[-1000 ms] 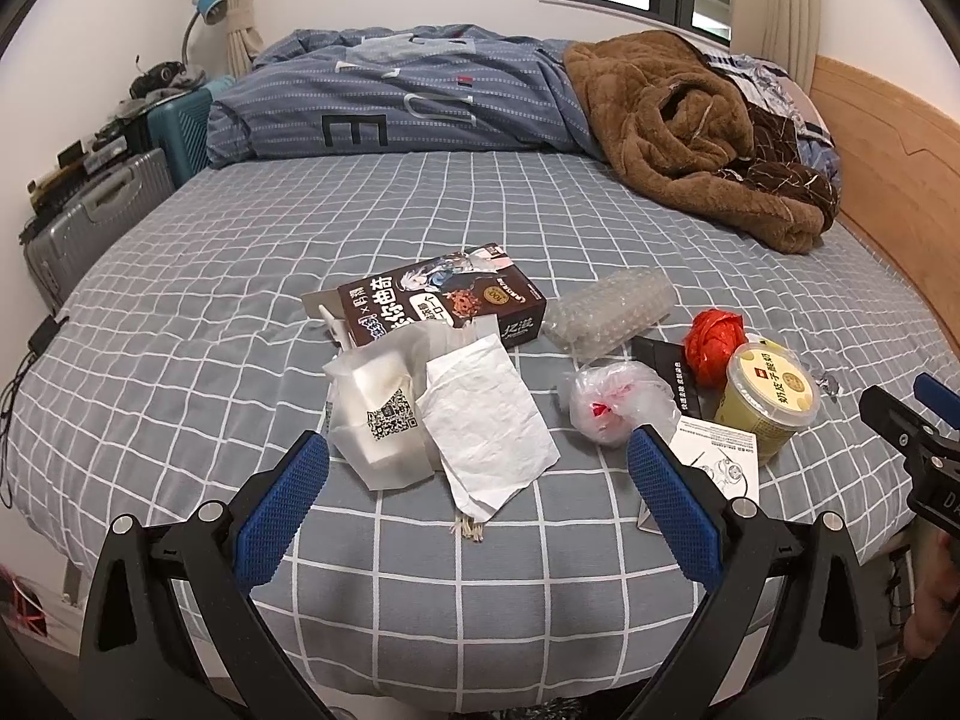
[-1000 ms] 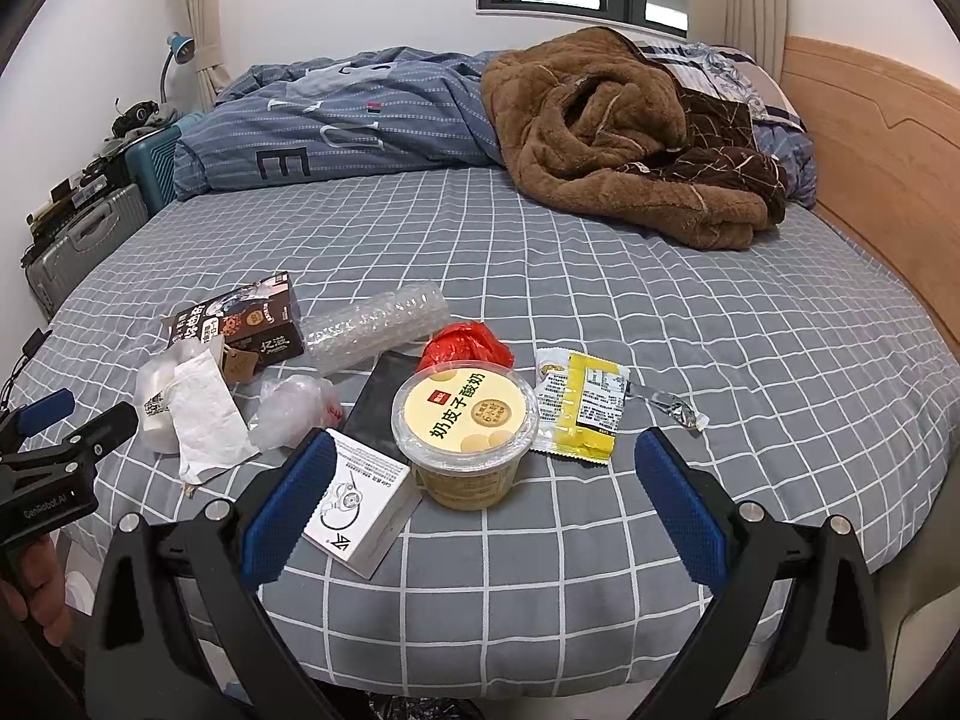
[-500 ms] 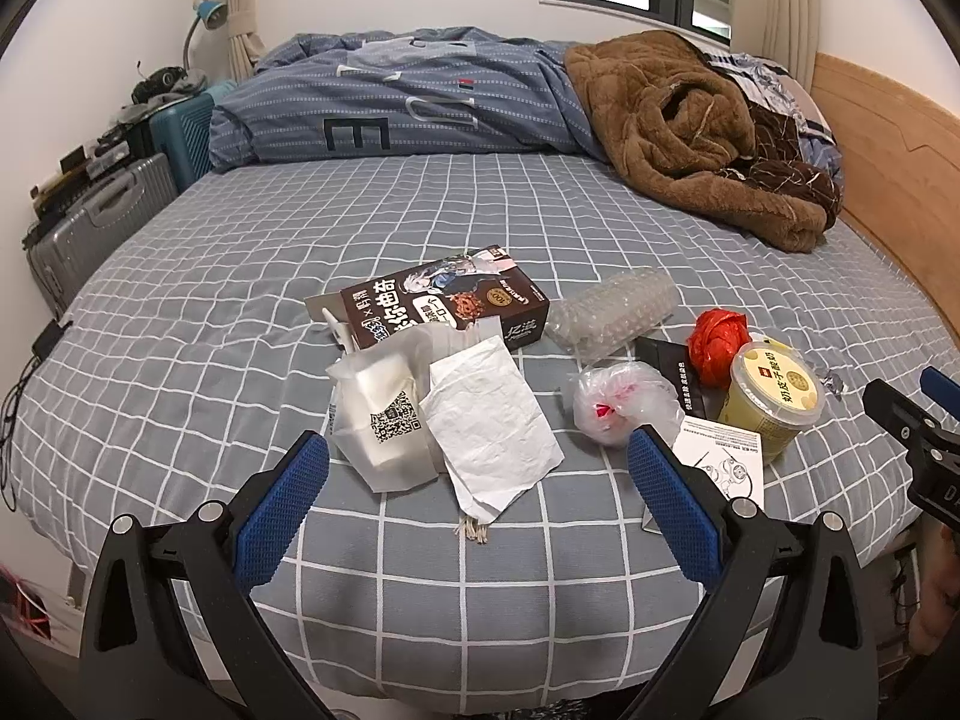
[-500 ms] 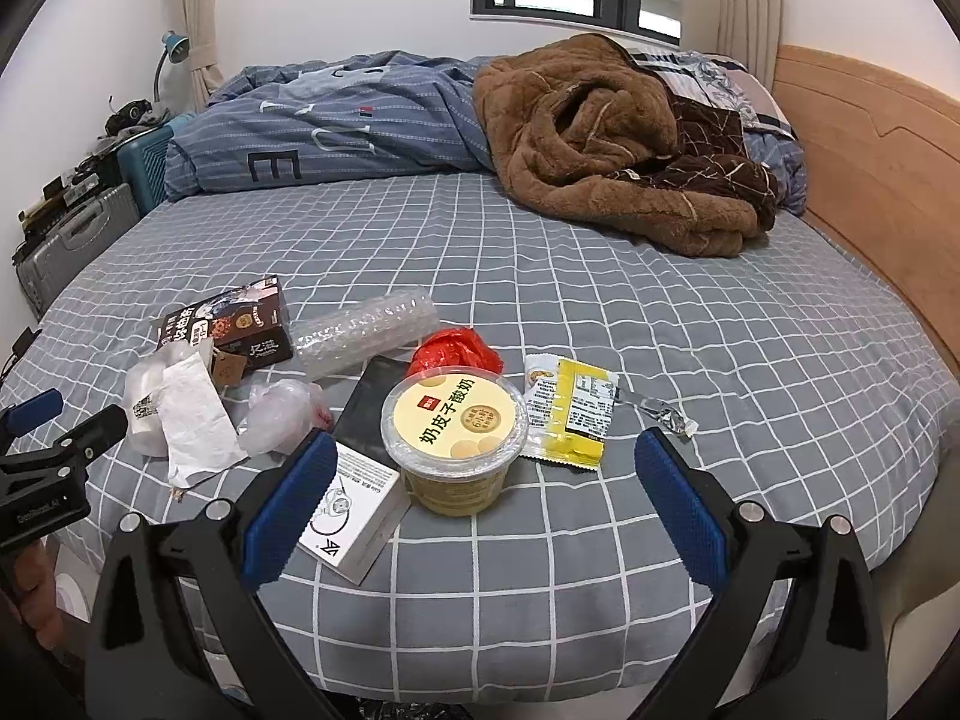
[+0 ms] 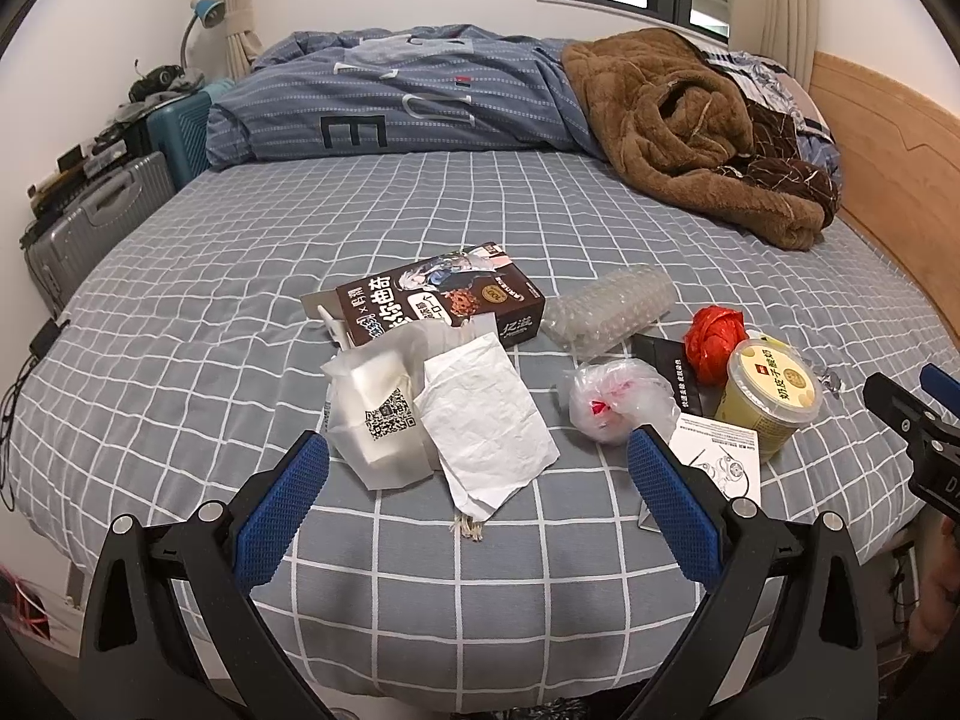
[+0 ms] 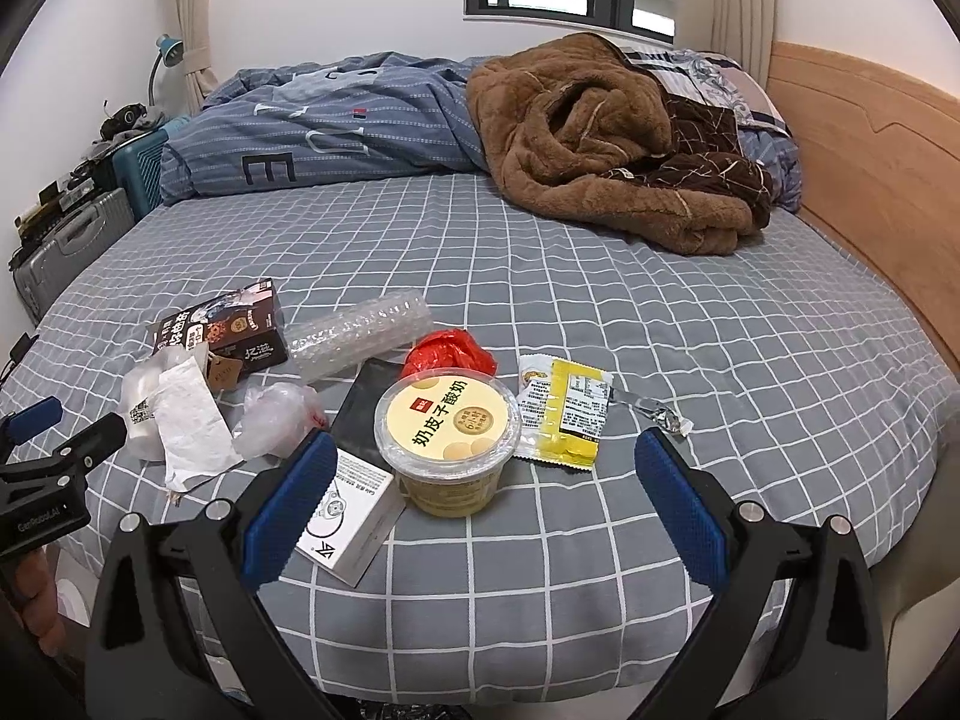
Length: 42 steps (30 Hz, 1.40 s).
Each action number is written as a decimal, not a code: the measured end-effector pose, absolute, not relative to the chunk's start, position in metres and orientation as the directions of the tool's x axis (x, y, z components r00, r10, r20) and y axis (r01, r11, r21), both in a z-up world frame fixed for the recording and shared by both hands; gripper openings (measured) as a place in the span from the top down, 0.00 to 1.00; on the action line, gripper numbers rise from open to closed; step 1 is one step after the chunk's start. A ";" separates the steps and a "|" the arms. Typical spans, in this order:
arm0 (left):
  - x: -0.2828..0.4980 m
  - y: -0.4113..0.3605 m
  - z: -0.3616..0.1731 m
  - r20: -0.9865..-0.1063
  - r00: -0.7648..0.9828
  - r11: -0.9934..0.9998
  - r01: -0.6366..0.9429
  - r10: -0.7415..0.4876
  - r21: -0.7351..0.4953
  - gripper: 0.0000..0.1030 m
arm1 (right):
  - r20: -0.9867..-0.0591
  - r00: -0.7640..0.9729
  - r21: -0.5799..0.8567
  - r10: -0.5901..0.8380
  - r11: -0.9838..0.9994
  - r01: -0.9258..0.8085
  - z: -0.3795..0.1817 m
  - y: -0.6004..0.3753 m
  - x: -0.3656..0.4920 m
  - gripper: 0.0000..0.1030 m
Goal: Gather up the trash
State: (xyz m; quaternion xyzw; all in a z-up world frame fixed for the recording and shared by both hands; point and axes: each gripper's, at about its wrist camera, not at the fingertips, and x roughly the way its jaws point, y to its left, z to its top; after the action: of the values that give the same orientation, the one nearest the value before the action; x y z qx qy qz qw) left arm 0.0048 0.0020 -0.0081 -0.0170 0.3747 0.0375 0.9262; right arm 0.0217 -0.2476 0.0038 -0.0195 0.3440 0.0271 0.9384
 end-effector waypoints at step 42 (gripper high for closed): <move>0.060 0.101 -0.069 -0.814 0.576 0.987 -0.161 0.081 -0.015 0.06 | -0.779 0.617 -0.009 0.107 0.983 -0.182 -0.063 -0.158 0.044 0.07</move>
State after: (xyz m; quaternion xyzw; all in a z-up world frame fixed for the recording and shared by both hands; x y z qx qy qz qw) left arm 0.0598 0.1013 -0.0686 -0.0437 0.4555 0.0682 0.8865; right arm 0.0438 -0.1576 -0.0627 -0.0435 0.4300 0.0806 0.8982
